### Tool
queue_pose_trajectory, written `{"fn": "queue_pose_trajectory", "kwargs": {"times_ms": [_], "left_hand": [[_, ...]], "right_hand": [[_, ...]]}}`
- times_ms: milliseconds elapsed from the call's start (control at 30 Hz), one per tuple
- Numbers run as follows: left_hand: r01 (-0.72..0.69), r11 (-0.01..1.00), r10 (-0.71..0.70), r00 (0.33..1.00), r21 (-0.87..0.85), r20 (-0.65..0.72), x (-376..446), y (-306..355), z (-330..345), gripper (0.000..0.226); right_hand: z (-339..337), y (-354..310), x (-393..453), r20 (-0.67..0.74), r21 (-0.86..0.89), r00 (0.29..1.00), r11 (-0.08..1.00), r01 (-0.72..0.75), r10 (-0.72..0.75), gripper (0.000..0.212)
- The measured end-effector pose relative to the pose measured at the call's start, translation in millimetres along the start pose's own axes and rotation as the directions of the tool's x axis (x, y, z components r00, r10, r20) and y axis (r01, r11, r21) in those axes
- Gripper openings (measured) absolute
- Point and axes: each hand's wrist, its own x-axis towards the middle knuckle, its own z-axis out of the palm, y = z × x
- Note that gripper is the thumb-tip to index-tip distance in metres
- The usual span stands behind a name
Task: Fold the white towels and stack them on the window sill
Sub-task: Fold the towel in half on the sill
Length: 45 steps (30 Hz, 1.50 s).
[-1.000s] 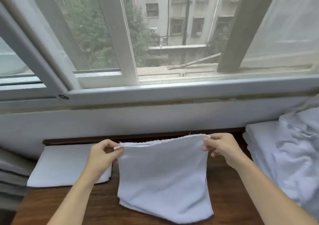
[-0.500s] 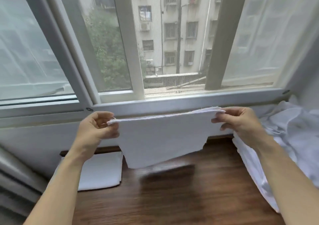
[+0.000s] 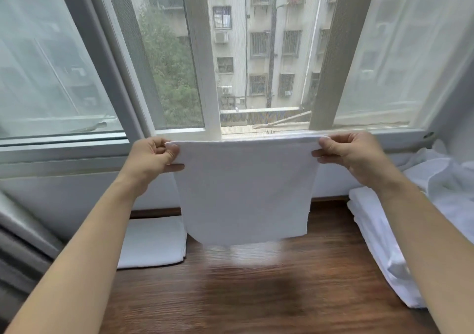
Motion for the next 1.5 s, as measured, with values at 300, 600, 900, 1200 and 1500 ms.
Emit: {"fn": "queue_pose_trajectory", "kwargs": {"times_ms": [300, 600, 900, 1200, 1500], "left_hand": [[-0.030, 0.982, 0.035, 0.999, 0.186, -0.024, 5, 1, 13, 0.015], [-0.131, 0.953, 0.130, 0.991, 0.275, 0.020, 9, 20, 67, 0.008], [-0.322, 0.910, 0.236, 0.920, 0.261, 0.313, -2, 53, 112, 0.007], [-0.219, 0.972, 0.194, 0.952, 0.084, 0.236, -29, 15, 102, 0.034], [-0.267, 0.903, 0.109, 0.900, 0.337, 0.422, -77, -145, 69, 0.029]], "right_hand": [[11, 14, 22, -0.085, -0.202, 0.996, 0.979, 0.022, -0.040, 0.012], [60, -11, 26, 0.043, -0.351, 0.992, 0.928, 0.127, -0.119, 0.008], [116, -26, 11, 0.465, -0.467, 0.878, 0.812, 0.351, -0.112, 0.037], [110, -25, 8, 0.491, -0.486, 0.871, 0.830, 0.274, 0.000, 0.019], [89, -30, 6, 0.451, -0.530, 0.893, 0.798, 0.286, -0.021, 0.010]]}}
